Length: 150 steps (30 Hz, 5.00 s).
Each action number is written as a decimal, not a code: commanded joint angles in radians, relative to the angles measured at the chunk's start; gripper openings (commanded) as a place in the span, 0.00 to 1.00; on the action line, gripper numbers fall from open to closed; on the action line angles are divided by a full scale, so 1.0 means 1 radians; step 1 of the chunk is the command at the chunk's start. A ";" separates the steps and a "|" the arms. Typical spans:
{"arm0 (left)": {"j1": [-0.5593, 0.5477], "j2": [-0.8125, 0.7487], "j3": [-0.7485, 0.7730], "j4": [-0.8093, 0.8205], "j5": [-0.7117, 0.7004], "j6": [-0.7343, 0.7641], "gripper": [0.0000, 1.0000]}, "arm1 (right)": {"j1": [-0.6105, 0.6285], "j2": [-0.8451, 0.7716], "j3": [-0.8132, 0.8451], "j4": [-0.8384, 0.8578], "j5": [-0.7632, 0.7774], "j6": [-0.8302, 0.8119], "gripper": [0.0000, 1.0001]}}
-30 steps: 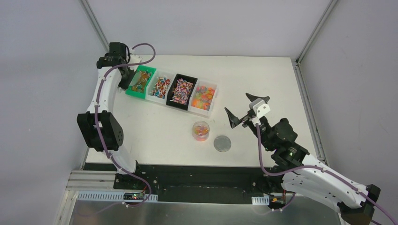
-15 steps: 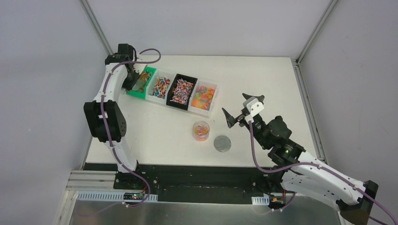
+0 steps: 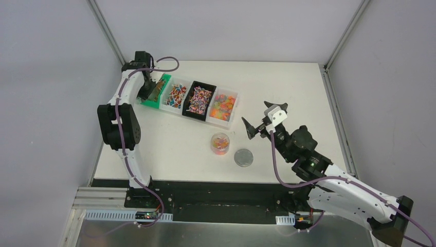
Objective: Pack the candies
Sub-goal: Scoop the fake candies from the storage box, then place the fake candies in the packing bottle.
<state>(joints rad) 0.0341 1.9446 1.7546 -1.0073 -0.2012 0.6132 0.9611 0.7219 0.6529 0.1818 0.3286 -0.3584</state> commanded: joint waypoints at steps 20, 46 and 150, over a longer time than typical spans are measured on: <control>0.050 -0.195 -0.301 0.343 0.110 -0.038 0.00 | 0.004 0.017 0.050 0.056 0.011 0.003 1.00; 0.073 -0.430 -0.647 0.727 0.130 -0.073 0.00 | 0.005 -0.029 -0.012 0.102 0.035 -0.025 1.00; -0.953 -0.649 -0.393 -0.267 -0.104 0.206 0.00 | 0.004 -0.201 -0.048 0.014 0.159 -0.057 1.00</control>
<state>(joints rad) -0.8856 1.2655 1.3056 -1.2404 -0.2234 0.8539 0.9611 0.5327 0.6056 0.1776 0.4679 -0.4030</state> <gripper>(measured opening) 0.280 0.996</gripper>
